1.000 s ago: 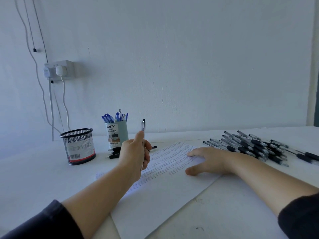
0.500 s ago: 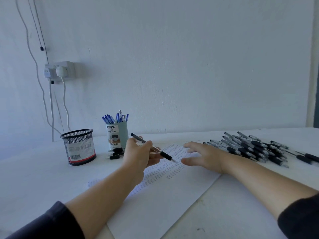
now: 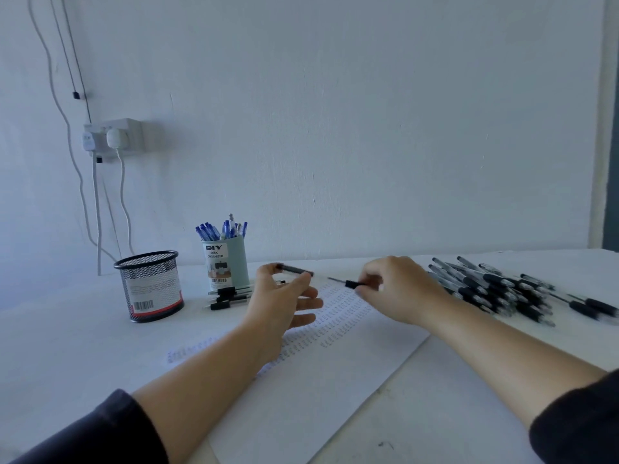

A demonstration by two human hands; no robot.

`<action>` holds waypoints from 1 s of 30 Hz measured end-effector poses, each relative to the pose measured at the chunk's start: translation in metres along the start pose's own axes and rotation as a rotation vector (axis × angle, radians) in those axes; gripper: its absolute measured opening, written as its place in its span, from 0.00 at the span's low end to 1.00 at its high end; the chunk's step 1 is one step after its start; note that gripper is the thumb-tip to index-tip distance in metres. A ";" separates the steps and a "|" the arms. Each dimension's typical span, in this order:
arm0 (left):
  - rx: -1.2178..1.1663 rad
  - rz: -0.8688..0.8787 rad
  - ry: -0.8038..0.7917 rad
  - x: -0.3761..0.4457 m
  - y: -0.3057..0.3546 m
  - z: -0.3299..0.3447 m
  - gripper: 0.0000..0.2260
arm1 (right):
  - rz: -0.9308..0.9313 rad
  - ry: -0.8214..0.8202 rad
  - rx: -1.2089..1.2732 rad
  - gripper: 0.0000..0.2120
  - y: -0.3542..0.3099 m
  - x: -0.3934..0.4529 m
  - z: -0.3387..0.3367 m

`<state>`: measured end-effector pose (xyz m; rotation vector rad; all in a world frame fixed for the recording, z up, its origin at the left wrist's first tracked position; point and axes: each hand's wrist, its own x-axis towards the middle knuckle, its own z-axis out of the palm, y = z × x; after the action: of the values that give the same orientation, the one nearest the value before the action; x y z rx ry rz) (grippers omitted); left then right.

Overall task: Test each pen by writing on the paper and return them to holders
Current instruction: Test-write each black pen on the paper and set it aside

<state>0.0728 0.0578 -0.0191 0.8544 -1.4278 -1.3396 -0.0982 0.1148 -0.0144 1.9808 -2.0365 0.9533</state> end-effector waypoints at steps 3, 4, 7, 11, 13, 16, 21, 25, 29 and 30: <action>0.047 -0.028 0.002 0.002 -0.001 -0.002 0.16 | 0.159 0.156 -0.288 0.08 0.023 0.002 -0.014; 0.055 -0.032 0.004 0.002 -0.001 -0.003 0.16 | 0.232 0.168 -0.383 0.09 0.031 0.001 -0.019; 0.096 -0.036 0.001 0.003 -0.002 -0.003 0.14 | 0.453 0.162 -0.501 0.06 0.052 -0.003 -0.032; 0.121 -0.039 -0.006 0.005 -0.003 -0.002 0.13 | 0.616 0.117 -0.512 0.10 0.057 -0.009 -0.037; 0.127 -0.039 -0.005 0.005 -0.003 -0.002 0.12 | 0.637 0.096 -0.517 0.10 0.055 -0.010 -0.037; 0.133 -0.041 -0.007 0.005 -0.002 -0.002 0.12 | 0.654 0.067 -0.518 0.09 0.049 -0.011 -0.035; 0.142 -0.044 -0.004 0.005 -0.003 -0.002 0.10 | 0.644 0.032 -0.553 0.06 0.039 -0.013 -0.035; 0.142 -0.021 0.019 0.006 -0.001 -0.005 0.07 | 0.435 -0.020 -0.508 0.12 0.033 -0.006 -0.025; 0.102 0.044 0.116 0.012 0.005 -0.015 0.04 | 0.088 -0.208 -0.235 0.25 0.017 -0.003 -0.011; 0.086 0.055 0.156 0.016 0.007 -0.018 0.04 | 0.044 -0.275 -0.193 0.27 0.012 -0.003 -0.006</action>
<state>0.0861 0.0386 -0.0104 0.9484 -1.3849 -1.1513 -0.1112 0.1197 -0.0149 2.0640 -2.2214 0.4891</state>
